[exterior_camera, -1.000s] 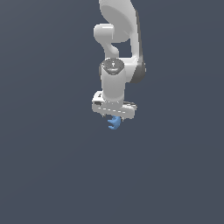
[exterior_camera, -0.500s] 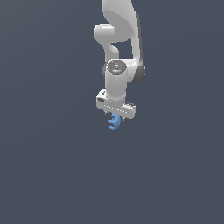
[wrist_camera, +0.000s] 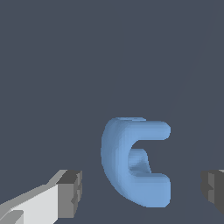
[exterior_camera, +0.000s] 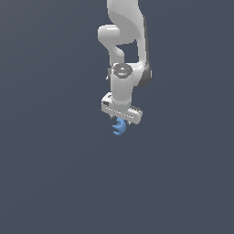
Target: Pick up the object and move it to a goal position.
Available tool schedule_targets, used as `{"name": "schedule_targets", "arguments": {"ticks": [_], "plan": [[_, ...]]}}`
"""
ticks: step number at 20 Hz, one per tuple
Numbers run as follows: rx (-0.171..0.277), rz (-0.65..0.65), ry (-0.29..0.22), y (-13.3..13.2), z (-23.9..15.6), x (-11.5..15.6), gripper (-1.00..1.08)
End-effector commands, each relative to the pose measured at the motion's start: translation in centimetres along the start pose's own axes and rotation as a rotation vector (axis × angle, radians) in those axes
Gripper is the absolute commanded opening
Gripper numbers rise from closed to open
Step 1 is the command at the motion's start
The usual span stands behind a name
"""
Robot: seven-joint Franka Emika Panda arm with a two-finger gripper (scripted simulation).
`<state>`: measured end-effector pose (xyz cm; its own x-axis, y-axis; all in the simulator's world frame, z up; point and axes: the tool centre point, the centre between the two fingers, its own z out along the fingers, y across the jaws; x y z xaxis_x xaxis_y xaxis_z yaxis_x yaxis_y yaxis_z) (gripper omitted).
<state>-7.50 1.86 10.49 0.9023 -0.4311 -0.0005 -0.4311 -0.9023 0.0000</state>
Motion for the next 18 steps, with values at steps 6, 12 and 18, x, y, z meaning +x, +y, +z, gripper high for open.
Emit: {"name": "schedule_targets", "arguments": {"ticks": [6,12,18], "plan": [[0.0,0.002,0.0,0.0,2.1,-0.1,1.0],[0.0,0.004,0.001,0.1,4.6,-0.1,1.0],[0.0,0.005,0.001,0.1,5.0,-0.1,-1.0]]}}
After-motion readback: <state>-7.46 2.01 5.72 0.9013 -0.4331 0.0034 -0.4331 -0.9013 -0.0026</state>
